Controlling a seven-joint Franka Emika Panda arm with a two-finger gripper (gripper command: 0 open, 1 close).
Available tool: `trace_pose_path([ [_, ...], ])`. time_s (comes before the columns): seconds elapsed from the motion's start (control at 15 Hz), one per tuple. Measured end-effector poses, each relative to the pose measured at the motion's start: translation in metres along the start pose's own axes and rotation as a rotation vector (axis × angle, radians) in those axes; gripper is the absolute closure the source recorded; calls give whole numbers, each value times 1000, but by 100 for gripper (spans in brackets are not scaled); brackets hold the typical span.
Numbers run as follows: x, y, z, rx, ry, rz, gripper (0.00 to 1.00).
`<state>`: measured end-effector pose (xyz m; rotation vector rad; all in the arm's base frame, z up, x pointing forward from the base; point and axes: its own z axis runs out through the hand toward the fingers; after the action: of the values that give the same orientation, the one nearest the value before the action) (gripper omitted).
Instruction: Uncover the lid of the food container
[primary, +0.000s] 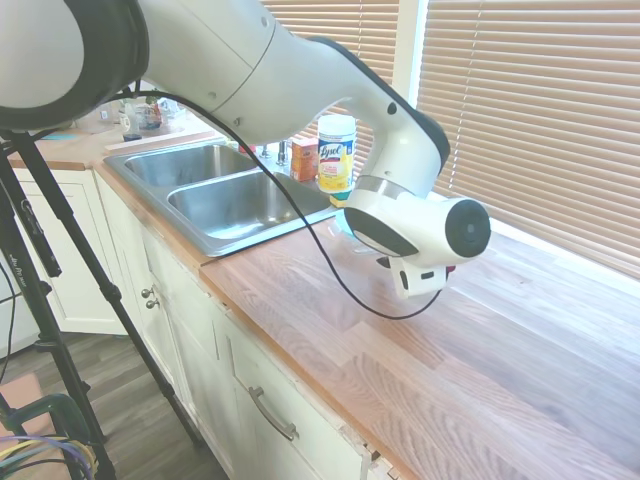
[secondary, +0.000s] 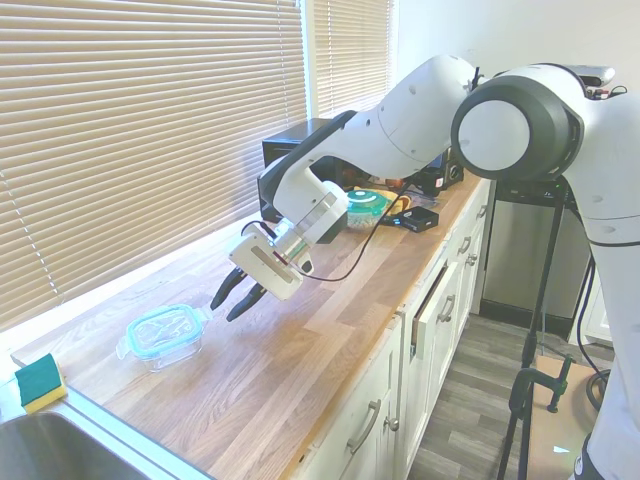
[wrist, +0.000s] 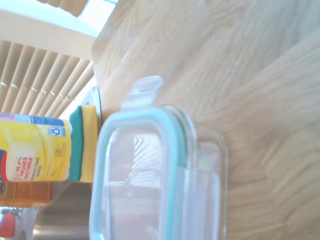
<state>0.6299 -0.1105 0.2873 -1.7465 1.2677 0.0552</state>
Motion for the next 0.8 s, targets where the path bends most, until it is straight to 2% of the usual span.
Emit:
trace_pose_path([
  [0.4,-9,-9,16,26,-23,-28,0],
  [0.8,-20,-26,35,23,-18,-60,0],
])
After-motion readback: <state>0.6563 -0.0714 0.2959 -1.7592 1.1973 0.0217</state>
